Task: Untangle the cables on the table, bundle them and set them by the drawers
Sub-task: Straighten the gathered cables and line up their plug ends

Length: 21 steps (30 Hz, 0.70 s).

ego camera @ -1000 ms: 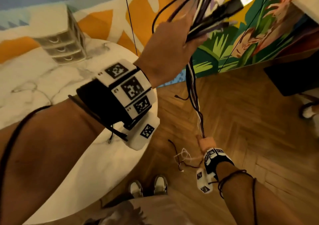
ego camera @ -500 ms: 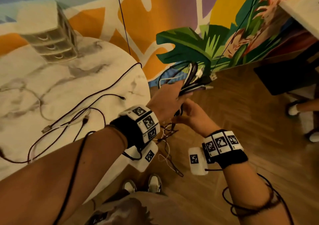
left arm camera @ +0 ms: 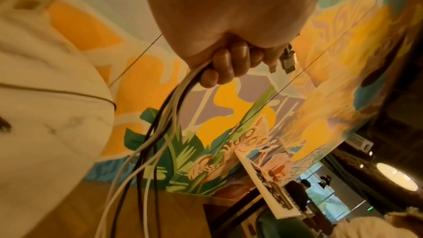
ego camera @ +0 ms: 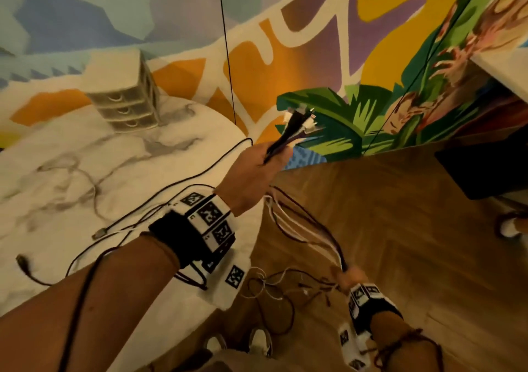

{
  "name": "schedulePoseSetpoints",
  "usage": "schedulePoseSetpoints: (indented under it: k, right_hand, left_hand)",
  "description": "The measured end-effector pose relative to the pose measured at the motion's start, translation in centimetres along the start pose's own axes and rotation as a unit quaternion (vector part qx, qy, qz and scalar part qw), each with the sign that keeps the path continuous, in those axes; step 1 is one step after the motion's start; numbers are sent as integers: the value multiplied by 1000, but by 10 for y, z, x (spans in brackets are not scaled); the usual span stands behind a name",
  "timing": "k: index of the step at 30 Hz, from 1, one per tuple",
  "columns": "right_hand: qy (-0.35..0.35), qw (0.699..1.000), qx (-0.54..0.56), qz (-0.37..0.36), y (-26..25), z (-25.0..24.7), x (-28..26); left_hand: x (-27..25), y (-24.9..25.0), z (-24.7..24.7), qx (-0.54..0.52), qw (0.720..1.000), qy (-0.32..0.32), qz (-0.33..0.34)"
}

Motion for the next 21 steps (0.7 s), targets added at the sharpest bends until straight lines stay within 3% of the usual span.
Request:
schedulePoseSetpoints:
  k: [2,5,7,10,11,15,19,21]
  right_hand:
    - [-67,995,-57,-53,-3,0,-7]
    - [-94,973,-72,-196,-45,-19,-17]
    - [-94,945,113,-293,-84,-40,-35]
    - [-167,828,412,-343,-132,-67,-70]
    - [-175,815,425,-353,-144,-75,-81]
    - [-98,866,300,-389,-174,-79,-97]
    - [-36,868,341,-359,-189,-67,-97]
    - [-32,872,336,-355,-190,-61,-91]
  left_hand:
    - [-4,0,14,-74,996,-52,-22]
    - [-12,-8,43,-105,984,-131,-56]
    - [-15,-16,58,-73,983,-150,-71]
    - [-14,-25,71,-24,985,-148,-90]
    - [-14,-24,72,-9,986,-149,-81]
    - [-23,-24,80,7,985,-144,-97]
    - [-31,-30,82,118,984,-113,-67]
    - [-30,-35,79,194,970,-141,-41]
Point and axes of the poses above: each hand's wrist, its own x-axis towards the middle knuckle, its own z-axis out of the palm, y = z × x, the point moved 1 cm from there along x, towards the middle knuckle, and after that the axes turned 13 degrees about -z, right-handed, at the moved point
